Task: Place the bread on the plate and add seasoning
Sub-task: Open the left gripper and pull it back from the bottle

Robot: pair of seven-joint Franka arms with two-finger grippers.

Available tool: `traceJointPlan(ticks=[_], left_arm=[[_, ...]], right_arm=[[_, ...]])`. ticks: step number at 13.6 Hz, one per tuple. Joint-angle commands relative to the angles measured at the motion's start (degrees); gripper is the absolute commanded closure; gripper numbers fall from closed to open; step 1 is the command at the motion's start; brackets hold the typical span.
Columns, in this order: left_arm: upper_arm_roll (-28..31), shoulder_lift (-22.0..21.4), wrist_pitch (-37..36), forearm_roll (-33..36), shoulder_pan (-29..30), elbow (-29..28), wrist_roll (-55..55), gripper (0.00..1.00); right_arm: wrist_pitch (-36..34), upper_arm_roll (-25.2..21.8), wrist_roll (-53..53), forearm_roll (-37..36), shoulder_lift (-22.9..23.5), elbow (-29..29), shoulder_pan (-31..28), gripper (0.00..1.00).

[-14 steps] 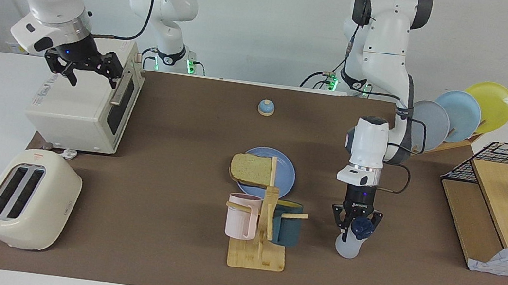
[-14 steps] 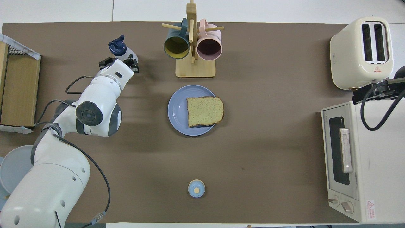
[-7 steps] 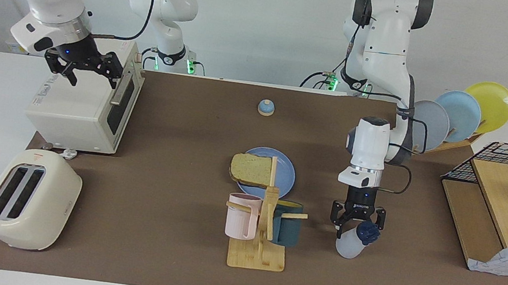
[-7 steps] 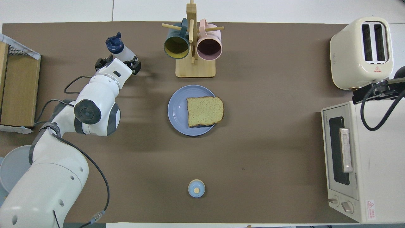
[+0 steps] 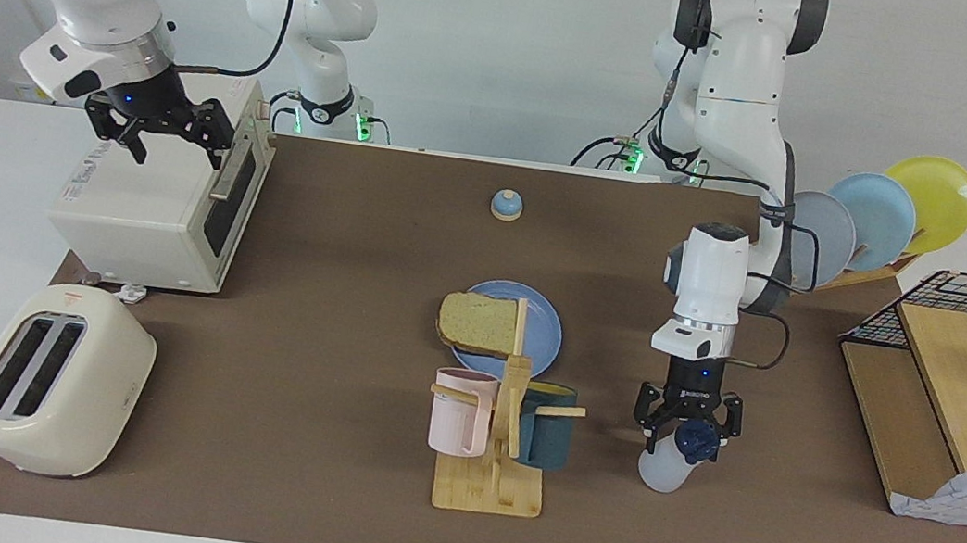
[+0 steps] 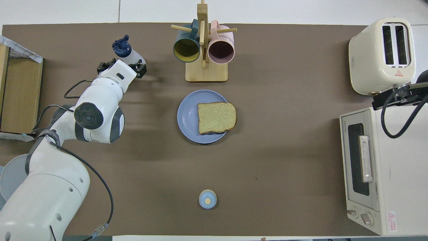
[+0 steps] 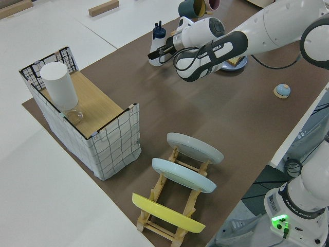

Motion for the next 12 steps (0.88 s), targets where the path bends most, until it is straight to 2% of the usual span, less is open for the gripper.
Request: traceJointPlan(ticks=[1,4,8,12], left_arm=[[-0.19,-8.32,-11.94,-0.70,0.08,-1.95,1.26,0.00],[-0.19,-12.46,-17.33,-0.78,-1.67,-3.44,0.39,0.00],[-0.19,-18.62,-30.59,-0.78,-6.24,-3.53,-3.20,0.00],[-0.19,-21.70,-42.27,-0.70,-10.98,-1.35,-11.73,0.00]], right_arm=[[0.79,0.53,-1.14,0.13,-1.36,-1.65,-0.97,0.00],[0.79,0.53,-1.14,0.13,-1.36,-1.65,-0.97,0.00],[0.79,0.53,-1.14,0.13,-1.36,-1.65,-0.97,0.00],[0.79,0.53,-1.14,0.13,-1.36,-1.65,-0.97,0.00]])
